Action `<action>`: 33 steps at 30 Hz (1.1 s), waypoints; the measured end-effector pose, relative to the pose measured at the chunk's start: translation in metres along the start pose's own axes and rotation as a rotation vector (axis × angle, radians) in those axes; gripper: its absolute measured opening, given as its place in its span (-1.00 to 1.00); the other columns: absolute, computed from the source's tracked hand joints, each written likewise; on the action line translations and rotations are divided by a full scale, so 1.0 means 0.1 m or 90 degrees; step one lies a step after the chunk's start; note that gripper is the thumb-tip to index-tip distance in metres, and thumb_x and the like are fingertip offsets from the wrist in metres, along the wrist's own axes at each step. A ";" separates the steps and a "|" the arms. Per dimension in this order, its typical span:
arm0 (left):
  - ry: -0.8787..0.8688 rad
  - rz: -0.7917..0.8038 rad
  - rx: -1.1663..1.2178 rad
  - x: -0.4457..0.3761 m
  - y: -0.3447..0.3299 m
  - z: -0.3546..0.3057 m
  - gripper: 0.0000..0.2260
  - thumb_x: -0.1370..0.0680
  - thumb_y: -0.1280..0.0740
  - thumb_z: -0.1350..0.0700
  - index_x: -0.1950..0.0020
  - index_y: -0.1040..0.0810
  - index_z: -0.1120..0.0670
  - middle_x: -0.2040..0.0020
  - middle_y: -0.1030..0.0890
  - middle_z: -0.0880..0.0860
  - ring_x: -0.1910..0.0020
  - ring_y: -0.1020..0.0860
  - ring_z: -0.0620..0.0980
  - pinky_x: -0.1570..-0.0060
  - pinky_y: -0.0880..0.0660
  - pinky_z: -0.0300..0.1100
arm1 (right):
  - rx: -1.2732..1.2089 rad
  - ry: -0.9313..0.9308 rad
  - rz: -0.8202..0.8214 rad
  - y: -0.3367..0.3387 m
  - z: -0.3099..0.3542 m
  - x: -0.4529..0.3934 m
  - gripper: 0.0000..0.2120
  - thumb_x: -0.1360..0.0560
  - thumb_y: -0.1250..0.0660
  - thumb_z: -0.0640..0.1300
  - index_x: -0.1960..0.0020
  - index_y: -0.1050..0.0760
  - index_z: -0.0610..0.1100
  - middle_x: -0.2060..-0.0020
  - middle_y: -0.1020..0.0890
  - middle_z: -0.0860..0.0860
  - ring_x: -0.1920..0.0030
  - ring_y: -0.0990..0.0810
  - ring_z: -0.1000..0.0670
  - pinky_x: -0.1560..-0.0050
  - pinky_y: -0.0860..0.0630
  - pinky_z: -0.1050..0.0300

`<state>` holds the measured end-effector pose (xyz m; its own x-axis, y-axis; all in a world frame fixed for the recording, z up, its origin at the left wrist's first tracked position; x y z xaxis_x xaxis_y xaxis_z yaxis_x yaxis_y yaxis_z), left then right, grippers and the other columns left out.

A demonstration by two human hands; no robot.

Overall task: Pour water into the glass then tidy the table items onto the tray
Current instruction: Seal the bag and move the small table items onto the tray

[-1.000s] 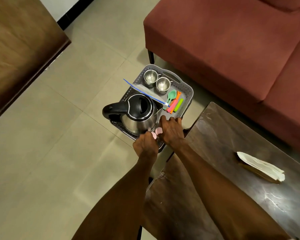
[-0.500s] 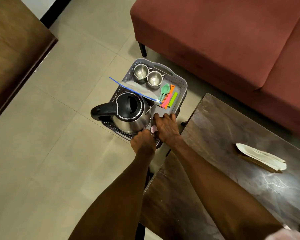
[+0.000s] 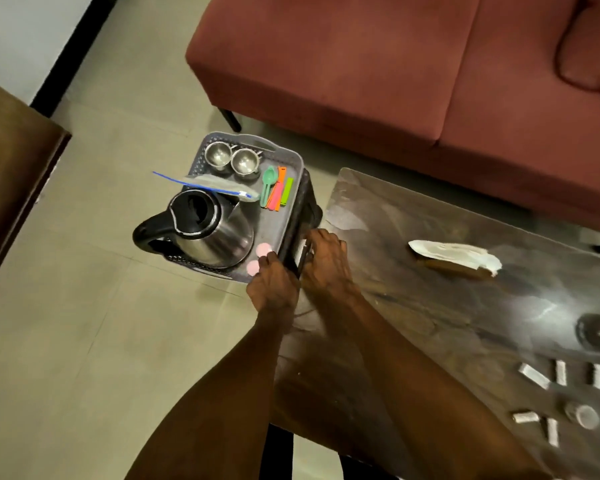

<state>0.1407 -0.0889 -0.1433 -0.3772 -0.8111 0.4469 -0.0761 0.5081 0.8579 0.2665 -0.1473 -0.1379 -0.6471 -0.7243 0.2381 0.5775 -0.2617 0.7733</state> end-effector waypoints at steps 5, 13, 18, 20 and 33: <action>-0.139 0.054 0.093 0.52 -0.38 -0.81 -0.60 -0.56 -0.26 0.06 -0.39 -0.34 0.12 -0.34 -0.42 0.12 -0.26 -0.49 0.18 -0.19 -0.45 0.07 | -0.072 -0.132 -0.045 0.54 -0.80 0.55 -0.43 -0.33 -0.33 -0.28 -0.33 -0.45 -0.04 -0.25 -0.55 -0.01 -0.21 -0.54 -0.09 -0.29 -0.34 -0.03; -0.305 0.167 0.088 1.65 -1.43 -2.01 -0.64 -0.56 -0.28 0.12 -0.36 -0.41 0.09 -0.33 -0.45 0.10 -0.24 -0.51 0.15 -0.14 -0.48 0.06 | -0.110 -0.333 -0.146 1.34 -2.25 1.80 -0.45 -0.40 -0.37 -0.17 -0.38 -0.39 -0.03 -0.29 -0.52 -0.05 -0.29 -0.47 -0.14 -0.32 -0.32 -0.06; -0.375 0.208 0.010 2.29 -1.94 -2.46 -0.66 -0.57 -0.26 0.04 -0.34 -0.42 0.07 -0.32 -0.45 0.08 -0.22 -0.52 0.14 -0.09 -0.51 0.07 | -0.119 -0.436 -0.172 1.68 -3.00 2.61 -0.44 -0.41 -0.39 -0.10 -0.39 -0.38 -0.05 -0.34 -0.47 -0.08 -0.35 -0.42 -0.18 -0.33 -0.31 -0.09; -0.397 0.222 -0.027 2.48 -2.11 -2.59 -0.63 -0.54 -0.31 0.07 -0.34 -0.42 0.06 -0.31 -0.46 0.07 -0.22 -0.52 0.13 -0.10 -0.50 0.06 | -0.113 -0.479 -0.189 1.79 -3.26 2.93 -0.43 -0.39 -0.37 -0.13 -0.38 -0.38 -0.05 -0.32 -0.48 -0.07 -0.34 -0.42 -0.18 -0.30 -0.31 -0.08; -0.494 0.313 -0.181 3.64 -3.14 -3.11 -0.64 -0.49 -0.37 -0.08 -0.23 -0.47 0.02 -0.22 -0.47 0.06 -0.20 -0.52 0.15 -0.09 -0.51 0.06 | -0.004 -0.749 -0.204 2.03 -4.55 4.81 -0.56 -0.47 -0.33 0.02 -0.31 -0.37 -0.05 -0.27 -0.50 -0.10 -0.29 -0.45 -0.19 -0.27 -0.36 -0.10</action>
<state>0.3144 -0.6336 -0.1712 -0.8209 -0.0569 0.5683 0.4411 0.5688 0.6942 0.2988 -0.8390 -0.1342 -0.8149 0.3927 0.4263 0.3094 -0.3272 0.8928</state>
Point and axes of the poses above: each hand's wrist, its own x-axis away from the middle knuckle, its own y-axis out of the back of the hand, z = x × y, the point moved 10 cm from there along -x, towards the middle knuckle
